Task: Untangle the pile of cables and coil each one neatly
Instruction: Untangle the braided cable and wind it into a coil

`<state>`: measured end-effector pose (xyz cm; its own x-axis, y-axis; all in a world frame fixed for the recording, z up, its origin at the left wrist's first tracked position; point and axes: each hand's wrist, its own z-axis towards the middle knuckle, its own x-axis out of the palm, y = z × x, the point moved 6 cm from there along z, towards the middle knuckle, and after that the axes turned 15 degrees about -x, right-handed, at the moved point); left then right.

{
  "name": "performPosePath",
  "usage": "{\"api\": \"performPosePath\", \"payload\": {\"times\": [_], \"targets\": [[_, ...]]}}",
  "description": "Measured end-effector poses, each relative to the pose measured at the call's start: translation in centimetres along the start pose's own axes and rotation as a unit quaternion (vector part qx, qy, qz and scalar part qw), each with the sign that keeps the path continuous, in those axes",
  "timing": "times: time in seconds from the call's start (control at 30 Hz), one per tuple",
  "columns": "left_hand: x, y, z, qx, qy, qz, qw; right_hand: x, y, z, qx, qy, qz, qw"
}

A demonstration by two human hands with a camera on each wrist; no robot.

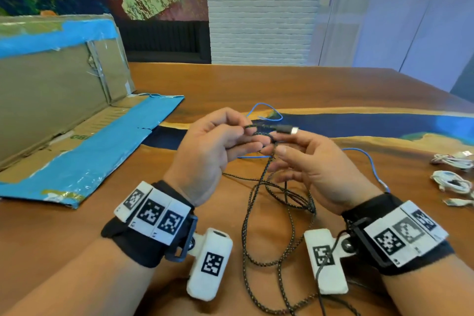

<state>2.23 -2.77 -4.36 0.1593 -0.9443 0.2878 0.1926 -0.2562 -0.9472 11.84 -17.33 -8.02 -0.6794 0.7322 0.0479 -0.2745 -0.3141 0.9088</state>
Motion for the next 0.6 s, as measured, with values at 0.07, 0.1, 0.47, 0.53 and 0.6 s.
{"api": "performPosePath", "payload": {"times": [0.07,0.1,0.47,0.53,0.6], "targets": [[-0.3,0.2,0.3,-0.010,-0.019,0.030,0.999,-1.0,0.0,0.2,-0.017,-0.051,0.009,0.999],[-0.6,0.5,0.4,-0.014,-0.044,0.062,0.997,-1.3,0.0,0.2,-0.025,-0.066,0.013,0.997],[-1.9,2.9,1.1,-0.119,-0.099,0.211,0.965,-1.4,1.2,0.3,-0.072,-0.059,0.049,0.994],[-1.3,3.3,1.0,-0.126,-0.084,0.190,0.970,-0.3,1.0,0.1,-0.053,-0.001,0.029,0.998],[-0.6,3.8,0.9,-0.141,-0.068,0.144,0.977,0.6,0.5,-0.1,-0.031,0.039,0.017,0.999]]}}
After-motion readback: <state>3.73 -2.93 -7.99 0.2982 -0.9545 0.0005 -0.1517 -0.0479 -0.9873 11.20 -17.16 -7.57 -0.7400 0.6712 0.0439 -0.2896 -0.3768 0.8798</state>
